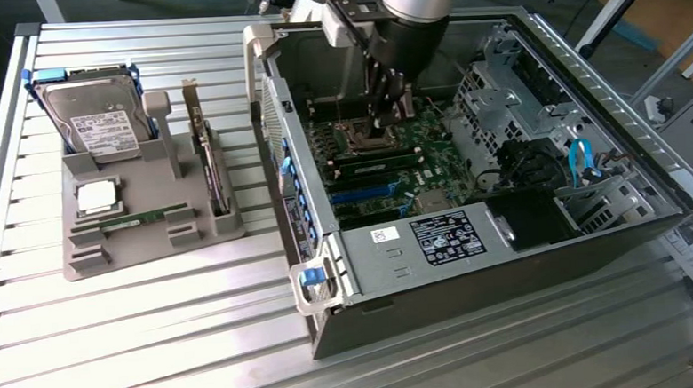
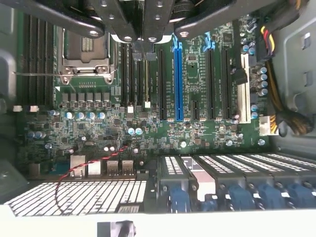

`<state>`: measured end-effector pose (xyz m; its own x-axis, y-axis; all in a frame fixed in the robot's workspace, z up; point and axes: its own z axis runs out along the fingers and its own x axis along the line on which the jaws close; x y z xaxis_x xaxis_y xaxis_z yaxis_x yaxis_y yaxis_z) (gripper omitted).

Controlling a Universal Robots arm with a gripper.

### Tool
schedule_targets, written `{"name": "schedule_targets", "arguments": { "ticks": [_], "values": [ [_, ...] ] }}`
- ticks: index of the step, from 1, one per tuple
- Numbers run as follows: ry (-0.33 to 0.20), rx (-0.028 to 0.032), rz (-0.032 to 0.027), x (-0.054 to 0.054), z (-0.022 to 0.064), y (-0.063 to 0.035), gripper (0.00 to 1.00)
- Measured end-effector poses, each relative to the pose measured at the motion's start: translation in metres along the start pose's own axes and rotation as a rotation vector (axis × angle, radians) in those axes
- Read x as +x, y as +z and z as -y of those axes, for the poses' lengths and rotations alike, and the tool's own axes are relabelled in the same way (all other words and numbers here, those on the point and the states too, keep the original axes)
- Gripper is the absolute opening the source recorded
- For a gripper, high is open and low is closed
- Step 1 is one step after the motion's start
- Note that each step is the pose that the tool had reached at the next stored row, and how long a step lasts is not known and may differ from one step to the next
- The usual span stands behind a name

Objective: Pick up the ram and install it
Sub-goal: 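Press down the ram until it locks into place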

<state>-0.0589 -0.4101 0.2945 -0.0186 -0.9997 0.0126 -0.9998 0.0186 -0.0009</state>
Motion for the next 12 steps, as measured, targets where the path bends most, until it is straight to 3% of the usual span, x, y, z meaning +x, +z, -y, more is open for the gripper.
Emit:
{"name": "schedule_targets", "arguments": {
  "ticks": [12],
  "values": [
    [0.000,-0.0001,-0.0001,0.000,0.0000,-0.0289,0.11]
  ]
}}
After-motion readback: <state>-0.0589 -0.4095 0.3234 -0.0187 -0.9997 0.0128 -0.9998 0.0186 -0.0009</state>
